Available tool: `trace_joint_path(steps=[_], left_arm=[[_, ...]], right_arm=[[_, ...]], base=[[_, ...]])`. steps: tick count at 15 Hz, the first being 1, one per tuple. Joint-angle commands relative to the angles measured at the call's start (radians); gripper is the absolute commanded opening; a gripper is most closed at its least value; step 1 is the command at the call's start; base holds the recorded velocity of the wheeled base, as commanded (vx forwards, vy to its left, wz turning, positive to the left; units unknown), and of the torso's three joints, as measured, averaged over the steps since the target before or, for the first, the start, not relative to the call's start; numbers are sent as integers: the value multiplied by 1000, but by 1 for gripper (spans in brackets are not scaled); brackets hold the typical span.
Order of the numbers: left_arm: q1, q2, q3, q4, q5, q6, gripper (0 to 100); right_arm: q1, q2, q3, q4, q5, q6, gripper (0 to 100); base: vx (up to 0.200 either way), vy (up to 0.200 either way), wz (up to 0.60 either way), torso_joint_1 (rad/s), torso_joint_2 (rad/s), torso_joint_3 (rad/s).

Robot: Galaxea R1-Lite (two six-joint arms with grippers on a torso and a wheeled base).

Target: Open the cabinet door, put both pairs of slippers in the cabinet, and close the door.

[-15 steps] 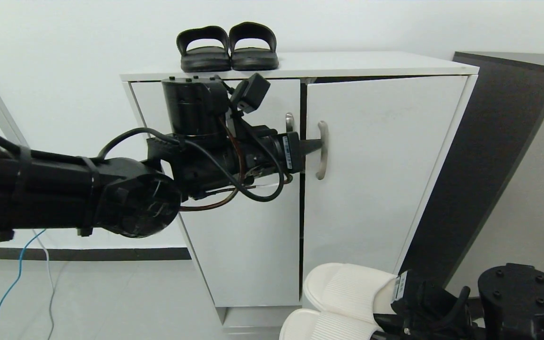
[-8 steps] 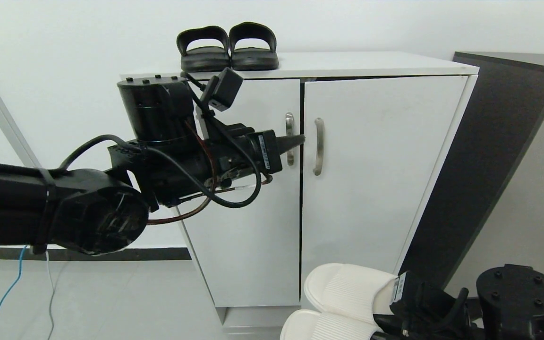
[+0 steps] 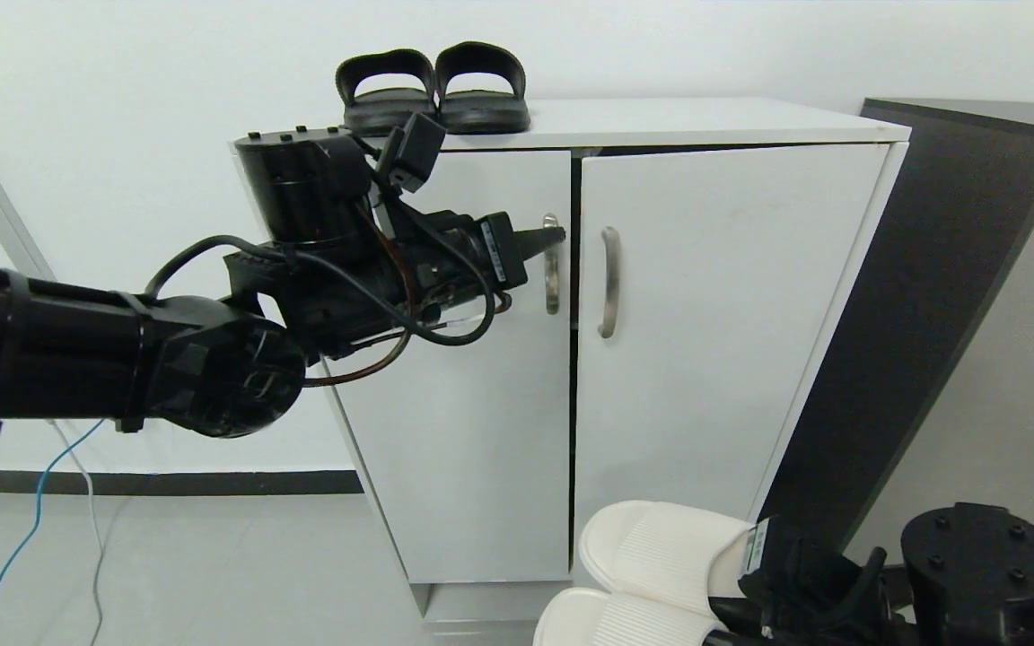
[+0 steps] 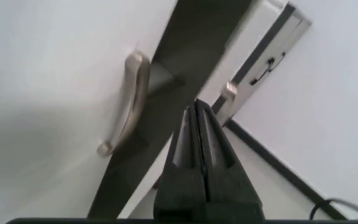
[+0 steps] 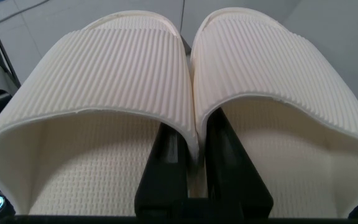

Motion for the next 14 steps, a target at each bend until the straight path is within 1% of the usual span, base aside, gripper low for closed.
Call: trace_joint_path(steps=[1, 5, 9, 11, 14], left_arm=[[-4, 34, -35, 2, 1, -1, 0], [-39, 85, -86, -1, 3, -1, 0], [-62, 78, -81, -2, 12, 1, 0], [-84, 37, -19, -7, 13, 6, 0], [-140, -18, 70, -39, 13, 24, 0]], right_arm=[[0, 4, 0, 0, 2, 0, 0], [0, 4, 2, 0, 2, 0, 0], [0, 4, 5, 0, 1, 0, 0], [3, 4, 9, 0, 1, 0, 0], [13, 4, 9, 0, -1, 0, 0]], base=[[0, 0, 0, 0, 0, 0], [0, 0, 0, 0, 0, 0], [0, 0, 0, 0, 0, 0], [-200, 0, 0, 0, 2, 2], [-200, 0, 0, 5, 2, 5]])
